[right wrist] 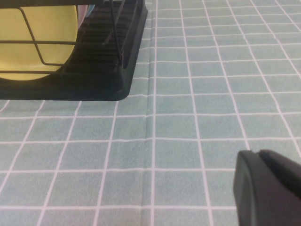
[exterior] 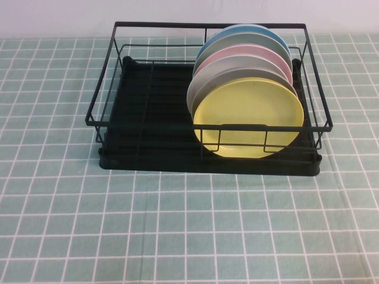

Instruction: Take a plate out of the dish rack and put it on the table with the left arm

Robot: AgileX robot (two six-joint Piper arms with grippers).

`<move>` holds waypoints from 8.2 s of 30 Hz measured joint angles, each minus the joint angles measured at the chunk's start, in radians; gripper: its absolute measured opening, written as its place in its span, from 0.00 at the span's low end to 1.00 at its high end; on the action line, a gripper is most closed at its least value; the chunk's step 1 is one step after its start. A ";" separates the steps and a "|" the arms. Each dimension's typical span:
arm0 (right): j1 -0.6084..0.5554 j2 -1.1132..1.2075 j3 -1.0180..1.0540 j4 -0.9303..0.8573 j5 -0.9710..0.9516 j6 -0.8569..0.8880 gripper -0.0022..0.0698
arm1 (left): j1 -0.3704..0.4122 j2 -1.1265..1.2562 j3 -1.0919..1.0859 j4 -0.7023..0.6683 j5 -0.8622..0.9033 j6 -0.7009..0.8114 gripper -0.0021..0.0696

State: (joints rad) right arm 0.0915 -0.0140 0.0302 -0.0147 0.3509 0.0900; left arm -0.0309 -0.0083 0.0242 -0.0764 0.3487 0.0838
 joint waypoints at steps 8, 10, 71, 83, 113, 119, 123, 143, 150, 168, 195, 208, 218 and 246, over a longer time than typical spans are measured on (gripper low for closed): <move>0.000 0.000 0.000 0.000 0.000 0.000 0.00 | 0.000 0.000 0.000 0.027 0.000 -0.004 0.02; 0.000 0.000 0.000 0.000 0.000 0.000 0.00 | 0.000 0.000 0.000 0.001 -0.013 -0.033 0.02; 0.000 0.000 0.000 0.000 0.000 0.000 0.00 | -0.416 1.724 -1.595 -0.480 0.530 1.061 0.63; 0.000 0.000 0.000 0.000 0.000 0.000 0.00 | -0.472 1.800 -1.605 -0.534 0.351 1.167 0.62; 0.000 0.000 0.000 0.000 0.000 0.000 0.00 | -0.494 1.917 -1.605 -0.668 0.261 1.250 0.51; 0.000 0.000 0.000 0.000 0.000 0.000 0.00 | -0.494 1.927 -1.612 -0.663 0.214 1.267 0.14; 0.000 0.000 0.000 0.000 0.000 0.000 0.00 | -0.496 1.919 -1.649 -0.651 0.234 1.271 0.13; 0.000 0.000 0.000 0.000 0.000 0.000 0.00 | -0.414 1.561 -1.684 -0.496 0.763 0.583 0.13; 0.000 0.000 0.000 0.000 0.000 0.000 0.00 | -0.395 1.523 -1.293 -0.775 0.733 0.609 0.13; 0.000 0.000 0.000 0.000 0.000 0.000 0.00 | -0.393 1.606 -0.724 -1.306 0.223 1.076 0.13; 0.000 0.000 0.000 0.000 0.000 0.000 0.00 | -0.263 1.230 -0.718 -1.073 0.022 1.144 0.26; 0.000 0.000 0.000 0.000 0.000 0.000 0.00 | -0.259 0.838 -0.447 -0.976 0.069 1.091 0.03; 0.000 0.000 0.000 0.000 0.000 0.000 0.00 | -0.259 0.646 -0.379 -0.680 -0.058 0.841 0.03; -0.001 0.000 0.000 0.001 0.000 0.000 0.00 | -0.053 0.000 0.000 0.050 -0.005 -0.019 0.03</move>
State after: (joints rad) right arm 0.0904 -0.0140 0.0302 -0.0140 0.3509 0.0900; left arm -0.0843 -0.0085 0.0241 -0.0261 0.3432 0.0649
